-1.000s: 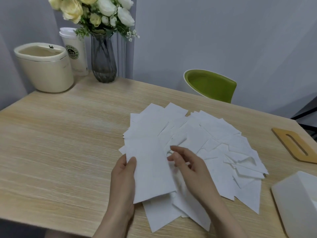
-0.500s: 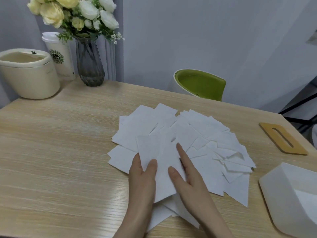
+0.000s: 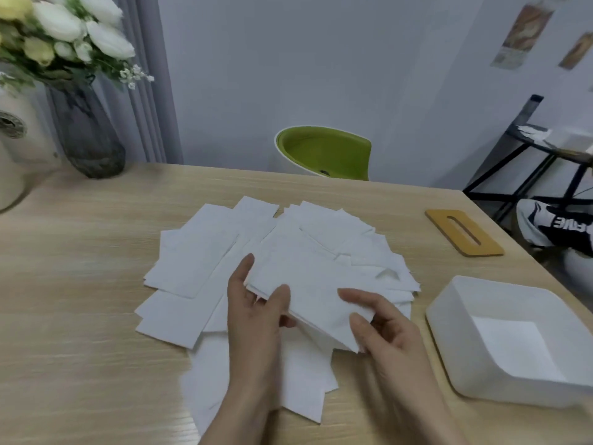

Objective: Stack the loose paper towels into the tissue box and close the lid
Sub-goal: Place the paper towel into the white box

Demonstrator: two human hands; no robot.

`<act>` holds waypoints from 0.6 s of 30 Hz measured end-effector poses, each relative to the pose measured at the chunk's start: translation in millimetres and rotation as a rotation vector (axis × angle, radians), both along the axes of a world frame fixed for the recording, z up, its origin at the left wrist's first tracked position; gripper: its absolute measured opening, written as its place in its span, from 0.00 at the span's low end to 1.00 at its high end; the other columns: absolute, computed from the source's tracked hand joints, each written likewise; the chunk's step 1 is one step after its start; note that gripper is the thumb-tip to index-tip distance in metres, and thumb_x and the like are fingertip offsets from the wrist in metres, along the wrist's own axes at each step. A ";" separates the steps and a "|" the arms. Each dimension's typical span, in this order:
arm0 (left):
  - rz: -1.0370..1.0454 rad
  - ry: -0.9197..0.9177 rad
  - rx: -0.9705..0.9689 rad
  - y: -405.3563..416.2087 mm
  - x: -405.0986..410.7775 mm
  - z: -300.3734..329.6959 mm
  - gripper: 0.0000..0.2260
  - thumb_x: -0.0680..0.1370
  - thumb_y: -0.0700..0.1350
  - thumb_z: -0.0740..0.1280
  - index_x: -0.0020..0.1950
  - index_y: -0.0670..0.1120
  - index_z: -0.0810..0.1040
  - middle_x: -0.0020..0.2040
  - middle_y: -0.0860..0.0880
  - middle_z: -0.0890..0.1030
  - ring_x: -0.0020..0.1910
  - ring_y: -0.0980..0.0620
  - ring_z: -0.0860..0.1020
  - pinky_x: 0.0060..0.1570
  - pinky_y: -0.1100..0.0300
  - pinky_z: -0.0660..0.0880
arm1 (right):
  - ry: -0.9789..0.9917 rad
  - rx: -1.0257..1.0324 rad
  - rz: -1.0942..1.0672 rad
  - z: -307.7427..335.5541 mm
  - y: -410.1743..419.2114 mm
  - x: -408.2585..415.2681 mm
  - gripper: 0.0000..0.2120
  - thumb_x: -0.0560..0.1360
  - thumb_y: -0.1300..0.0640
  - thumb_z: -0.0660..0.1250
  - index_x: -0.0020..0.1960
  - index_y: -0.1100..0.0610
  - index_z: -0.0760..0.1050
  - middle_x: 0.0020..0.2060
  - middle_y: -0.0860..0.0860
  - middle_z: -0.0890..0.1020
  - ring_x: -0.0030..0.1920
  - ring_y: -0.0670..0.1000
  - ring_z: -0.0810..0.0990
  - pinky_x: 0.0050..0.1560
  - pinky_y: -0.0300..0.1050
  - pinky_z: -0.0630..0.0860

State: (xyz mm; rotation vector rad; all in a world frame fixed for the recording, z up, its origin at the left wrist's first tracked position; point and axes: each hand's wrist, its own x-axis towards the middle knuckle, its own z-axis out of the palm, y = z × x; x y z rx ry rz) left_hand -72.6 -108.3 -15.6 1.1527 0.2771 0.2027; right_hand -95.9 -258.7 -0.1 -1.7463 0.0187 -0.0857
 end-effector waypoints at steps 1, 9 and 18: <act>-0.031 0.005 0.045 0.8 1.5 1.1 0.24 0.76 0.38 0.68 0.62 0.65 0.72 0.43 0.64 0.82 0.37 0.59 0.80 0.34 0.66 0.76 | -0.005 -0.054 0.001 4.9 -11.8 1.3 0.17 0.76 0.65 0.65 0.48 0.43 0.82 0.29 0.40 0.74 0.33 0.44 0.69 0.34 0.30 0.66; -0.401 -0.054 0.271 -43.8 9.1 19.5 0.11 0.73 0.40 0.71 0.48 0.57 0.85 0.34 0.54 0.74 0.33 0.54 0.72 0.30 0.68 0.69 | -0.038 -0.209 -0.173 29.3 -98.2 -2.0 0.08 0.75 0.58 0.68 0.47 0.45 0.82 0.32 0.44 0.76 0.35 0.48 0.69 0.40 0.44 0.66; -0.583 -0.169 0.512 -147.2 16.3 33.6 0.08 0.74 0.46 0.72 0.48 0.59 0.83 0.37 0.67 0.77 0.32 0.64 0.72 0.37 0.70 0.68 | -0.081 -0.344 -0.476 43.9 -195.6 -29.7 0.10 0.73 0.59 0.70 0.42 0.44 0.82 0.41 0.54 0.79 0.34 0.43 0.72 0.44 0.47 0.71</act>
